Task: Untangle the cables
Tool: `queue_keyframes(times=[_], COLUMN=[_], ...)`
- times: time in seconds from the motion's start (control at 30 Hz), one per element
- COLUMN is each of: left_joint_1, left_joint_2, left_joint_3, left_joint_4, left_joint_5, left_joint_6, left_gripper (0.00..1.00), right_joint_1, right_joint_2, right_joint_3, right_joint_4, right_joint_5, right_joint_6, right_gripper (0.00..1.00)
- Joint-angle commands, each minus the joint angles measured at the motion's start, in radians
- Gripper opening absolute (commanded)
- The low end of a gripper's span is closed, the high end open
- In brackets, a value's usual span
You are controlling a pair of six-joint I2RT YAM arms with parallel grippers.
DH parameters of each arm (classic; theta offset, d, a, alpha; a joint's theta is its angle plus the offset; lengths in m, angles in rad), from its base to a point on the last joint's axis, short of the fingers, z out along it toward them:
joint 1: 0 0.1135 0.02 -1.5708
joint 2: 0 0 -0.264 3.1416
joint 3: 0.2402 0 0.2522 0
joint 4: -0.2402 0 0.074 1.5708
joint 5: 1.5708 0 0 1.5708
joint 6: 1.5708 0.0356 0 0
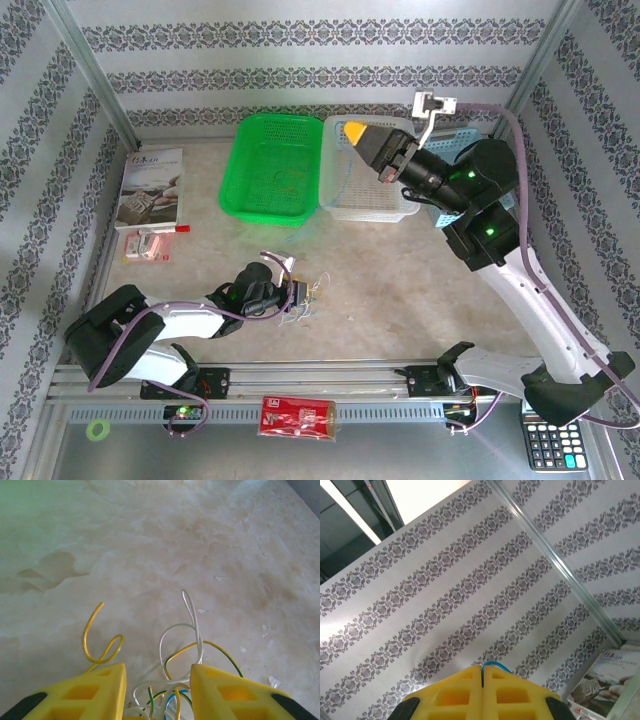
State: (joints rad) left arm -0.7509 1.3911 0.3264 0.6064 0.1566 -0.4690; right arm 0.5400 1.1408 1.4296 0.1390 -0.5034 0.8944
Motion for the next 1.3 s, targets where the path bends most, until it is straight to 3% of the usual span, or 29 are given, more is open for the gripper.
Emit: queue_keyframes(times=[0.0,0.33,0.73,1.0,1.23,1.27], left_joint_1=[-0.010,-0.010,-0.010,-0.010,-0.010,-0.009], left_joint_2=[0.011,-0.021,-0.221,-0.332,-0.401,-0.405], left_joint_3=[-0.009,0.000,0.072,0.118,0.161,0.168], left_joint_4=[0.056,0.046,-0.104,-0.206,-0.299,-0.313], left_joint_5=[0.018,0.036,0.057,-0.010,-0.077,-0.082], left_joint_6=[-0.018,-0.032,-0.058,-0.077,-0.082,-0.084], left_gripper=[0.38,0.43,0.79,0.99,1.00,1.00], right_joint_1=[-0.038,-0.186,-0.358,-0.426,-0.428,-0.428], right_joint_2=[0.012,0.099,0.321,0.529,0.749,0.780], right_joint_3=[0.059,0.158,0.234,0.282,0.286,0.287], right_joint_4=[0.019,0.006,0.024,0.032,0.022,0.016], right_joint_5=[-0.015,-0.004,-0.005,-0.033,-0.081,-0.090], right_joint_6=[0.000,-0.021,-0.077,-0.087,-0.119,-0.122], right_gripper=[0.00,0.00,0.00,0.00,0.00,0.05])
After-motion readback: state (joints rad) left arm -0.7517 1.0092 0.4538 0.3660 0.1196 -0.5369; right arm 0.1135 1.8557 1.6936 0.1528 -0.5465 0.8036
